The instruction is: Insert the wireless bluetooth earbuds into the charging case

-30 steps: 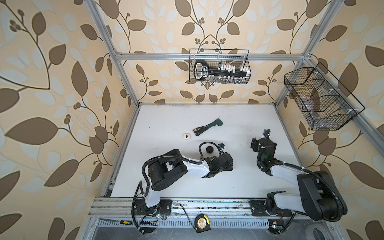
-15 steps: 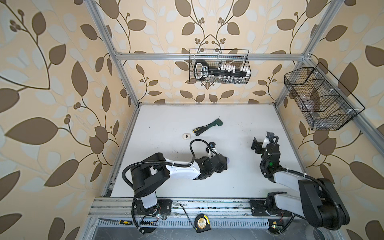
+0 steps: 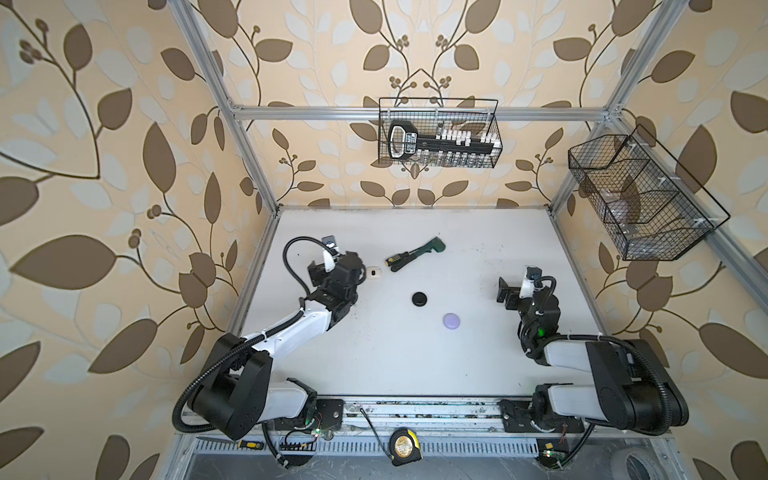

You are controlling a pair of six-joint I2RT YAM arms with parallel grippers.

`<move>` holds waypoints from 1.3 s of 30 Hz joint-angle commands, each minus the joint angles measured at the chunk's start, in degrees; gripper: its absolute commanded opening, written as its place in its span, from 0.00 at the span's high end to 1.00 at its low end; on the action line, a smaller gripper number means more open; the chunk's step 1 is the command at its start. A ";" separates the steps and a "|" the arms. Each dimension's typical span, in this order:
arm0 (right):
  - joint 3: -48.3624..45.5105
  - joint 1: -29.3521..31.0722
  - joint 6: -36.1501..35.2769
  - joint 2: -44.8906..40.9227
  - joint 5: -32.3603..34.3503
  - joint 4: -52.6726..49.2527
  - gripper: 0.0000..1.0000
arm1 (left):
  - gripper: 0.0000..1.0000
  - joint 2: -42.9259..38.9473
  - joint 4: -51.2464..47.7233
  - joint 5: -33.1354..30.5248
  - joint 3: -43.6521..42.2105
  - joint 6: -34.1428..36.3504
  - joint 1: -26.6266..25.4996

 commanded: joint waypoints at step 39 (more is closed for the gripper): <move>0.35 0.24 -1.34 -0.34 -0.94 2.00 0.00 | 0.01 10.53 28.52 23.72 -14.72 10.55 17.83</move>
